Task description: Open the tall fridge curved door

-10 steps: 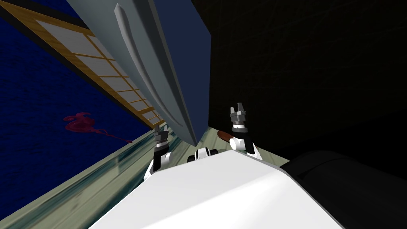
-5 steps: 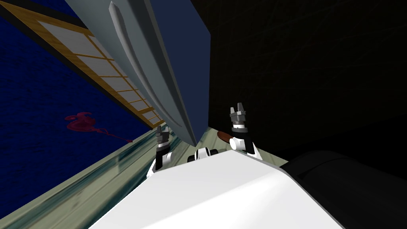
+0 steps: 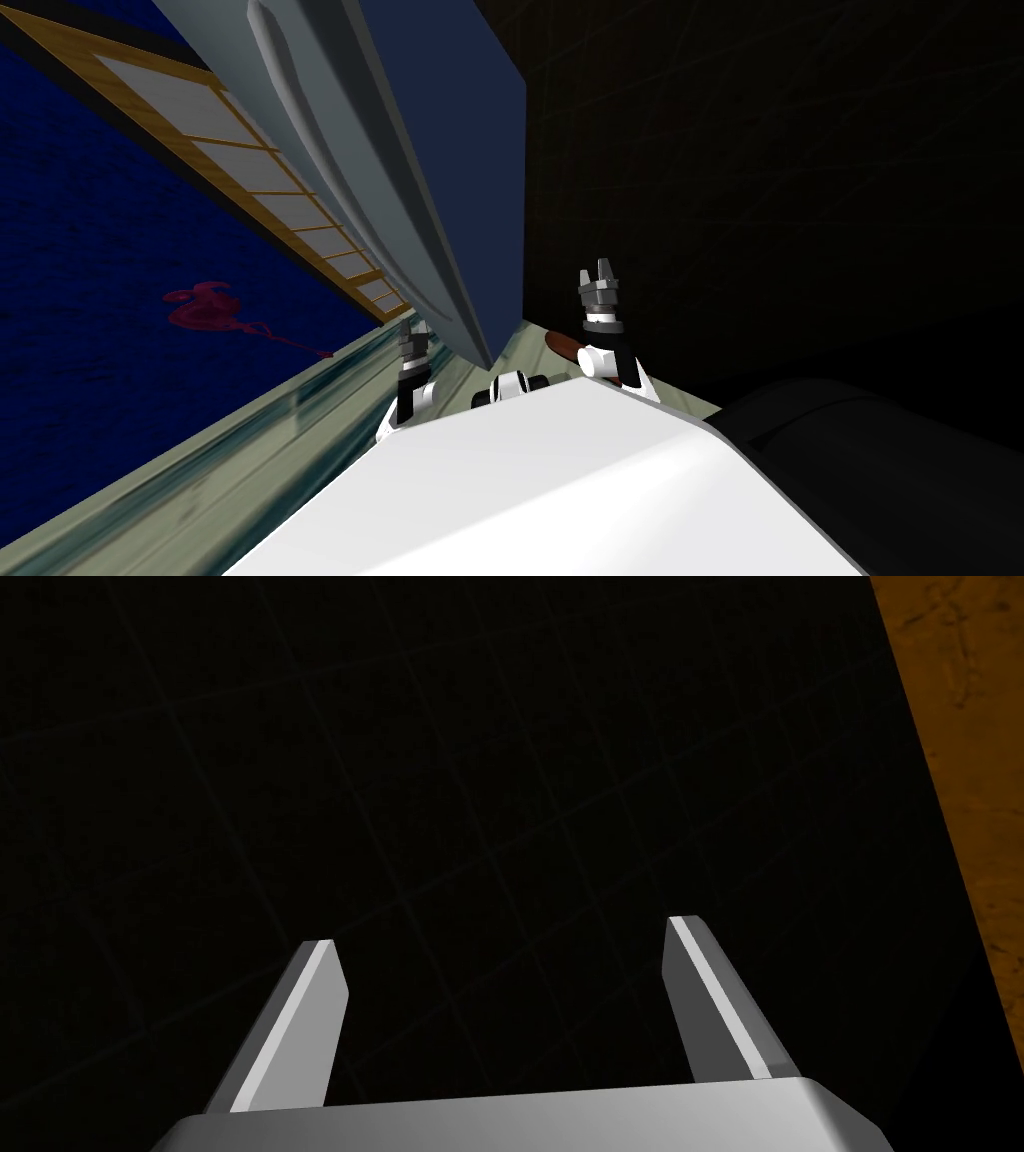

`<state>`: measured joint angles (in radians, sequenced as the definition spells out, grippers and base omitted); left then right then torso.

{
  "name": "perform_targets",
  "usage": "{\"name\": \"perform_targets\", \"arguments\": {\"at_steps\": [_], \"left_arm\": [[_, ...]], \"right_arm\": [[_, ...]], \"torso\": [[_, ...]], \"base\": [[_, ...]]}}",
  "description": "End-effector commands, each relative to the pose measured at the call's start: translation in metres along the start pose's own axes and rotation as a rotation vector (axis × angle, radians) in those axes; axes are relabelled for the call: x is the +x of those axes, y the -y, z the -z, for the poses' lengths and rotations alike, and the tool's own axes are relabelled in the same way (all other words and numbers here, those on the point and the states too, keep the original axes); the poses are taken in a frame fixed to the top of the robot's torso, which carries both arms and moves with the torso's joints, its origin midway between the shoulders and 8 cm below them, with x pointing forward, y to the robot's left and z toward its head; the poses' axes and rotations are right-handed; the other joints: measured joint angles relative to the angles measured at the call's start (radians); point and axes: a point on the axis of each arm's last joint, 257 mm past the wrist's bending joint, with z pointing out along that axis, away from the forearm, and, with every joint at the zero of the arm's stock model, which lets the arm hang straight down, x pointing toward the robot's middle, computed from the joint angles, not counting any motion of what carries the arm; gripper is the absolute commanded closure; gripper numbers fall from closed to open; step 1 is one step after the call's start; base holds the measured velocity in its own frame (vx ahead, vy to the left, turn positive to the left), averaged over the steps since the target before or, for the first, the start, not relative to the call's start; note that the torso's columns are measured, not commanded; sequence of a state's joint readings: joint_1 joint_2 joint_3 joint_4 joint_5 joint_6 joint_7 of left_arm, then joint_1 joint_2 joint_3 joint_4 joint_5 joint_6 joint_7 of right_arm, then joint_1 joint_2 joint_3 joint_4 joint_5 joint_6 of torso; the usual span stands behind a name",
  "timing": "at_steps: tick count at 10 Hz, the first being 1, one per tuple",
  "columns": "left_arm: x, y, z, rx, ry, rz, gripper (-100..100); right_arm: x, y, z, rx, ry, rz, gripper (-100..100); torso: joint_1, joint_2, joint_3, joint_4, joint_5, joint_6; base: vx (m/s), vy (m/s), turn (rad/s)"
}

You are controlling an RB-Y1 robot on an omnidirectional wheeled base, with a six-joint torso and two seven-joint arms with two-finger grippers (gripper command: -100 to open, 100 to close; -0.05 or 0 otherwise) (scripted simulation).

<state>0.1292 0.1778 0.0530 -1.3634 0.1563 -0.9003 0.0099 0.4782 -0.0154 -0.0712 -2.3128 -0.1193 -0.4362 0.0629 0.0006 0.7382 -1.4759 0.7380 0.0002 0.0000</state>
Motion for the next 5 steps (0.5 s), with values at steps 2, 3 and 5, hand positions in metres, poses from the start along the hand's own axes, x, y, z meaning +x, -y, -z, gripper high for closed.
{"name": "perform_targets", "arguments": {"at_steps": [2, 3, 5], "left_arm": [[-0.004, -0.02, 0.006, -0.031, 0.005, -0.017, -100], [-0.003, -0.02, 0.002, -0.017, 0.004, -0.028, -100], [-0.006, -0.033, 0.01, -0.051, 0.007, -0.033, -100]], "right_arm": [[0.0, 0.0, 0.0, 0.0, 0.0, 0.0, 0], [0.0, 0.0, 0.0, 0.0, 0.0, 0.0, 0], [0.0, 0.0, 0.0, 0.0, 0.0, 0.0, 0]], "torso": [[0.0, 0.0, 0.0, 0.0, 0.0, 0.0], [-0.001, 0.0, 0.0, 0.0, 0.0, 0.0], [-0.001, 0.0, 0.0, 0.0, 0.0, 0.0]], "base": [[0.009, -0.036, 0.007], [0.008, -0.047, 0.0], [0.004, -0.032, 0.0]]}}
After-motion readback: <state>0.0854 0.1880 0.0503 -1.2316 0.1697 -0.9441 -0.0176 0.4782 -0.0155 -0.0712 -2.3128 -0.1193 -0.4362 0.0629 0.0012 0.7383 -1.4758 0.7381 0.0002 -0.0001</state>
